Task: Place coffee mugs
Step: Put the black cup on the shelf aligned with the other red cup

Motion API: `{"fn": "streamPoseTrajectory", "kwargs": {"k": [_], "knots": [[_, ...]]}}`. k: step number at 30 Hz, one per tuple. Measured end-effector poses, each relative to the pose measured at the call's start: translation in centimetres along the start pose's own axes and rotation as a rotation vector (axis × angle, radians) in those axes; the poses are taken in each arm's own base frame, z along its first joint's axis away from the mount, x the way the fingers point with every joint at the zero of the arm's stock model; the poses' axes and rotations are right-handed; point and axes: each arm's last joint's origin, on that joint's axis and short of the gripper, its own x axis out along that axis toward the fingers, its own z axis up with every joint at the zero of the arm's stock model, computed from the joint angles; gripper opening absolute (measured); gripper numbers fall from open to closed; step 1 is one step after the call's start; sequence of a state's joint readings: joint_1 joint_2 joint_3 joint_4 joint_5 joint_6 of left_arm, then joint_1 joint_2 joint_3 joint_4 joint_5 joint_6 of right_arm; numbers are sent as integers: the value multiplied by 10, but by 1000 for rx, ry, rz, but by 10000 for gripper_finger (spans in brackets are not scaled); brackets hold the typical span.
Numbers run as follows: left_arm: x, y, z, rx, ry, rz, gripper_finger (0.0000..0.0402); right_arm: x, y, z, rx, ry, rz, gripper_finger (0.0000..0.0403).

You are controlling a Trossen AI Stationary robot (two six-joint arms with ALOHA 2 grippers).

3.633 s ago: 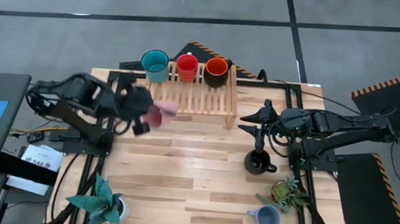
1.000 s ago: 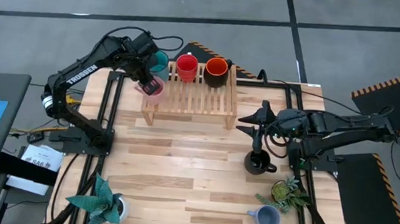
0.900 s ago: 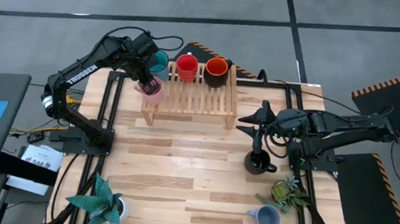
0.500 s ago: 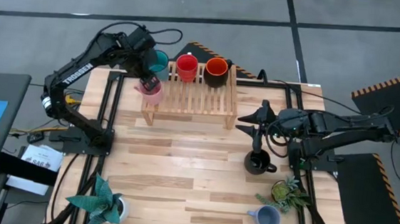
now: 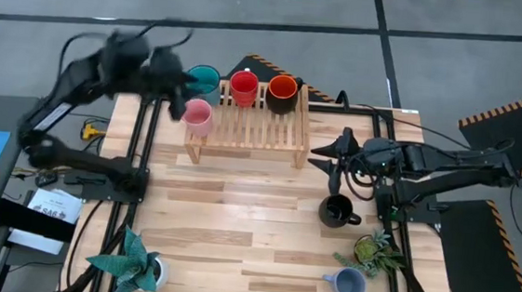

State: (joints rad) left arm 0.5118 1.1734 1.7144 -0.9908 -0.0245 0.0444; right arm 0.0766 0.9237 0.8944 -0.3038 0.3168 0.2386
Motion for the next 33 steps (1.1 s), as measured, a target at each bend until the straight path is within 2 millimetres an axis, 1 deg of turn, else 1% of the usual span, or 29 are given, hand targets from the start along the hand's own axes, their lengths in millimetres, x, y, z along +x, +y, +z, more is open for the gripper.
{"fn": "streamPoseTrajectory", "kwargs": {"k": [3,6,11,13,15,17,19,33], "knots": [[-14,-16,-29,22,-138,-123,158,1,-4,1,6,-2,-18,162],[-17,-29,-70,38,-262,-227,158,2,-6,1,10,-4,-31,162],[-7,-43,-135,61,-442,-344,158,2,-8,2,12,-5,-38,162],[-3,-47,-155,93,-501,-384,158,2,-7,2,13,-7,-37,162],[2,-50,-170,125,-552,-399,158,2,-7,2,17,-8,-37,162],[5,-51,-180,151,-592,-397,158,2,-7,2,39,-9,-37,162],[7,-52,-185,169,-603,-396,158,2,-7,2,53,-9,-36,162],[8,-52,-188,143,-570,-407,158,2,-8,0,49,10,-40,162]]}}
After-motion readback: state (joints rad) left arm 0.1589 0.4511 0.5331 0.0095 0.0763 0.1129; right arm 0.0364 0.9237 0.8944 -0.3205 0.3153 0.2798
